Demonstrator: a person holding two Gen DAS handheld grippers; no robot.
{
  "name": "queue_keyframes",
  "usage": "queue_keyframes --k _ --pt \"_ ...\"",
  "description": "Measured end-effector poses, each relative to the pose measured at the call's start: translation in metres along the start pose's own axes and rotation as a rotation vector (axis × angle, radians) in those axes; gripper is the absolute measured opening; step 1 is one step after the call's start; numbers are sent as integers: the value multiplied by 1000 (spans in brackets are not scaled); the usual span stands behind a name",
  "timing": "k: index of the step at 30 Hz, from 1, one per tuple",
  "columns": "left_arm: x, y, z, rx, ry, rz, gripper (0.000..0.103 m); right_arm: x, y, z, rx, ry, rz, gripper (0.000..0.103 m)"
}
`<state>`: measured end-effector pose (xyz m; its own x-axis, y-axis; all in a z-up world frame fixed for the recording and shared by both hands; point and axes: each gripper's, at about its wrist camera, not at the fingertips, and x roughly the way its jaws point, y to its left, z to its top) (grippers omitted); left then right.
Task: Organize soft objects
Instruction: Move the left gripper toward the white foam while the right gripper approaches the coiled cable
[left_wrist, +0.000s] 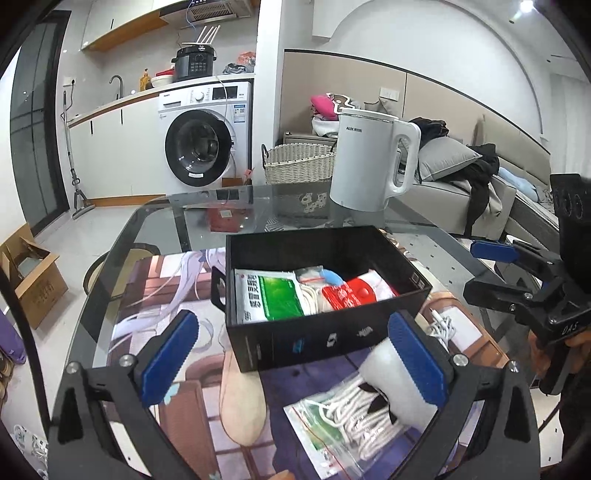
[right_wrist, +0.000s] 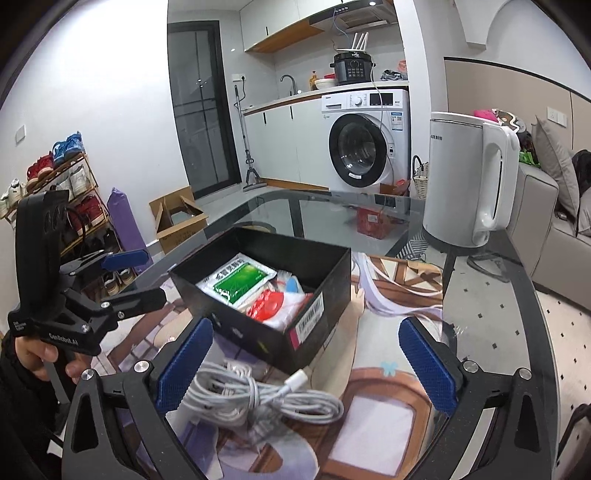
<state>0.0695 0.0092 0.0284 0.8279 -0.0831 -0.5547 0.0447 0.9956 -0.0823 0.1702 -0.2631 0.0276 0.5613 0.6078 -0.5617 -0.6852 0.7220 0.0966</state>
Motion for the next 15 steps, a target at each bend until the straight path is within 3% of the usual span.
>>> queue_keyframes --k 15 --pt "-5 -5 -14 27 35 -24 103 -6 5 -13 -62 50 14 102"
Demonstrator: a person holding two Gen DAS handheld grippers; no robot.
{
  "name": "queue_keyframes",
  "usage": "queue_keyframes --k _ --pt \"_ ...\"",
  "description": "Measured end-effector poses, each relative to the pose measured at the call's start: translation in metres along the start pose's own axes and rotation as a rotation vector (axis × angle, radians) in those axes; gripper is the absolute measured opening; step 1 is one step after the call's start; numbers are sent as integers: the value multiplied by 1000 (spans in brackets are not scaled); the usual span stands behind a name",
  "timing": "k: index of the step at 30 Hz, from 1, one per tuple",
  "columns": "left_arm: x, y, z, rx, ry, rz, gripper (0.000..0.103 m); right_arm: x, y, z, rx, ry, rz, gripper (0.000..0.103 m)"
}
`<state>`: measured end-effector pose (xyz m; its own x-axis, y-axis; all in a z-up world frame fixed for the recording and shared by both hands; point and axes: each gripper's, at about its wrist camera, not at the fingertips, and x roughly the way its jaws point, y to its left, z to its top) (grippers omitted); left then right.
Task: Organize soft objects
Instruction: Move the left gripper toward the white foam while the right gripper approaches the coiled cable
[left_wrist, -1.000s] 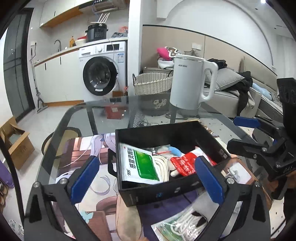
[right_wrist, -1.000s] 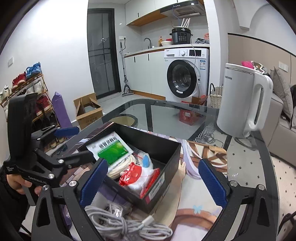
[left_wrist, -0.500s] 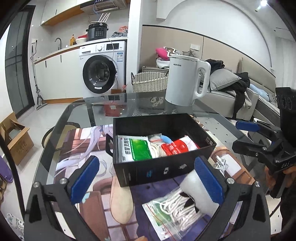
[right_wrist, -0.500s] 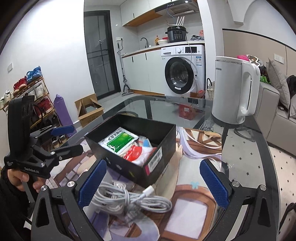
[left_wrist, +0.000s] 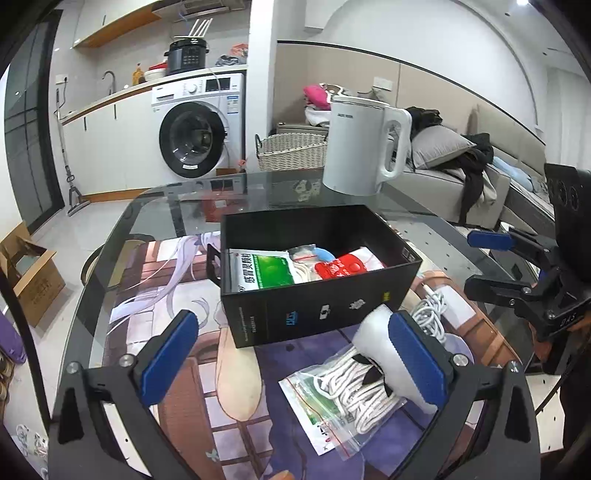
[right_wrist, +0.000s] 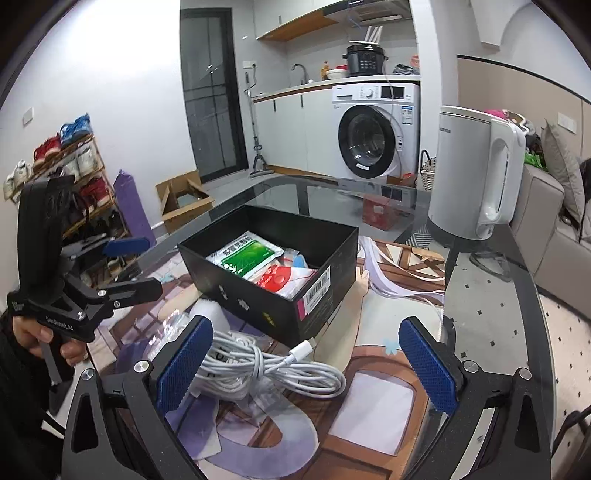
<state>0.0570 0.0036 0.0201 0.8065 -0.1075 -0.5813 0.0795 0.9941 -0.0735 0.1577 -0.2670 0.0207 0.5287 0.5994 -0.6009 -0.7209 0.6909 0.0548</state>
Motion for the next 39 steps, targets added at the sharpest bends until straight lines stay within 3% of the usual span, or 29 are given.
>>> queue_keyframes --k 21,39 --pt "7 -8 -5 35 53 -25 103 25 7 -21 -132 159 -27 102" --pt "14 -10 -7 26 72 -45 103 53 25 -30 -199 184 -111 102"
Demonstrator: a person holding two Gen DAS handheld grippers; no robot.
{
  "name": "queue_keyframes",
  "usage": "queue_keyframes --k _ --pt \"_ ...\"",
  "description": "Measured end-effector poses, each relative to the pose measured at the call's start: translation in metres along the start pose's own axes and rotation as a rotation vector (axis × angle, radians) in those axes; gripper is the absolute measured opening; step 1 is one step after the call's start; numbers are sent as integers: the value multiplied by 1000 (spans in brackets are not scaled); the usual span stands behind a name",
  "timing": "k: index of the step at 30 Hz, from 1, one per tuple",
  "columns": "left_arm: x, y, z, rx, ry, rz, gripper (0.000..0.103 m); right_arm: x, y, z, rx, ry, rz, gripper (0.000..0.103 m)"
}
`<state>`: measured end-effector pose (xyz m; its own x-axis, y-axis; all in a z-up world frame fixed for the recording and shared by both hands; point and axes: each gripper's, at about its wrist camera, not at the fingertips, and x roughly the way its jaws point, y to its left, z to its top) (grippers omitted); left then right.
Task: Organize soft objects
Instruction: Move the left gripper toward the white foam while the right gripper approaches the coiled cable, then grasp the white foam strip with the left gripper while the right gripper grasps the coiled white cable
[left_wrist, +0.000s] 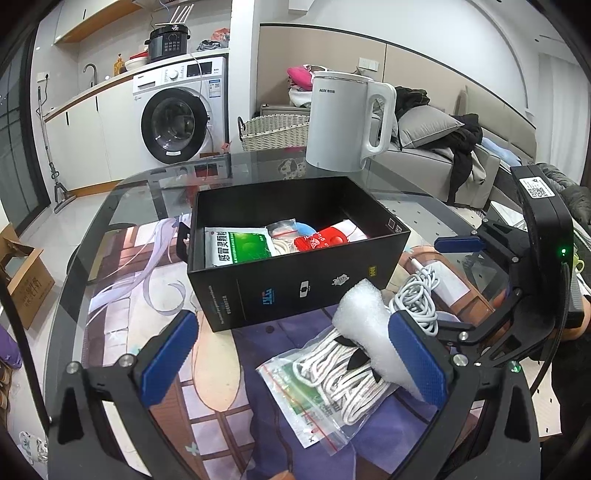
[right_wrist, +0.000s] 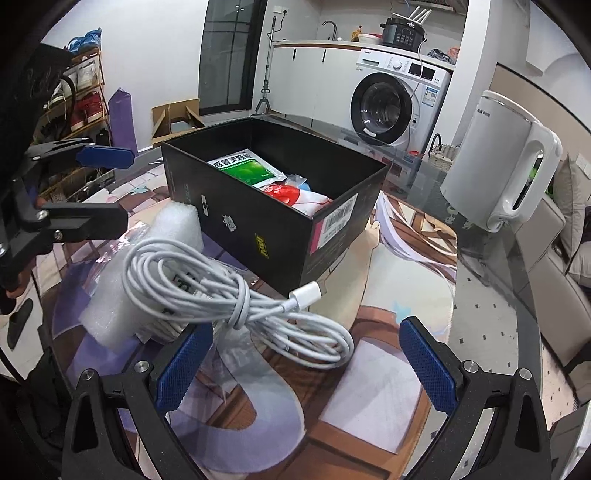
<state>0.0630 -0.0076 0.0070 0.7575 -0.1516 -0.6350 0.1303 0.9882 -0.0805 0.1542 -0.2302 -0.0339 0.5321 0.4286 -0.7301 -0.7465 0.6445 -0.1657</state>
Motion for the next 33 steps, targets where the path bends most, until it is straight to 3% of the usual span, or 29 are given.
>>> queue_keyframes --k 8,10,14,19,21,33 --pt "2 0 0 0 3 -1 103 6 -4 3 41 2 2 101" --pt "2 0 -1 0 5 -2 103 6 -4 3 39 -2 21 97" --pt "3 -1 -1 4 7 -5 103 7 1 4 29 -3 58 74" --pt "3 -1 -1 1 6 -6 103 3 4 3 16 -26 73 66" --pt "3 -1 -1 -1 8 -7 103 -1 4 3 13 -44 72 55" --pt "-1 -1 1 -7 5 -42 103 -26 -16 5 90 -110 117 54"
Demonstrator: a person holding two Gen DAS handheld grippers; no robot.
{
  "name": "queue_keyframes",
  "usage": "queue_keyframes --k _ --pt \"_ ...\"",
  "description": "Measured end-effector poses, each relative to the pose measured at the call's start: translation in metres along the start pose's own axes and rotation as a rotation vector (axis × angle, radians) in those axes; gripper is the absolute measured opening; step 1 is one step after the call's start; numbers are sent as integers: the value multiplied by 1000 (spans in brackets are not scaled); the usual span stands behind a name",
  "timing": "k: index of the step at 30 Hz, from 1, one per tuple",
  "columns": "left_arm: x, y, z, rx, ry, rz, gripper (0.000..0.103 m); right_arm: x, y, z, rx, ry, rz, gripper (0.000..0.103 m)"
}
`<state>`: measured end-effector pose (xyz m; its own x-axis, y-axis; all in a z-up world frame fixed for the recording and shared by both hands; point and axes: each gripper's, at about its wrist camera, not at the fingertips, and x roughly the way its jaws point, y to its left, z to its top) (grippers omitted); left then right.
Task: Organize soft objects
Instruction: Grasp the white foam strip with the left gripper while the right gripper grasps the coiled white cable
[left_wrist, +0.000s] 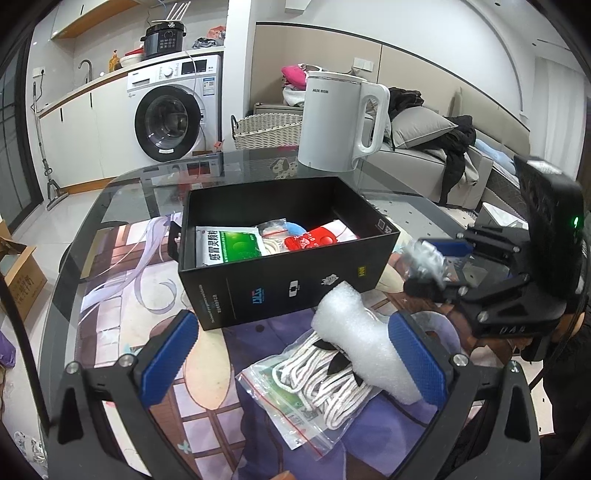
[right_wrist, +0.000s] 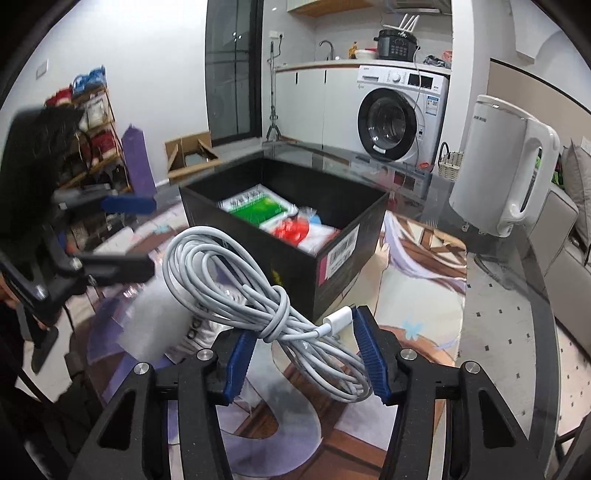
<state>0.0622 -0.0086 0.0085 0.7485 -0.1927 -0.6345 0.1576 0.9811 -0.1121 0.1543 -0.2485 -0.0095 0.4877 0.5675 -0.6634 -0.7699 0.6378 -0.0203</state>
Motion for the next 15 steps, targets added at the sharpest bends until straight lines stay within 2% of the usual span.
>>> queue_keyframes --k 5,15 --pt "4 -6 -1 0 13 -10 103 -16 -3 7 14 -39 -13 54" --pt "18 -31 -8 20 52 -51 103 -22 -6 8 31 -49 -30 54"
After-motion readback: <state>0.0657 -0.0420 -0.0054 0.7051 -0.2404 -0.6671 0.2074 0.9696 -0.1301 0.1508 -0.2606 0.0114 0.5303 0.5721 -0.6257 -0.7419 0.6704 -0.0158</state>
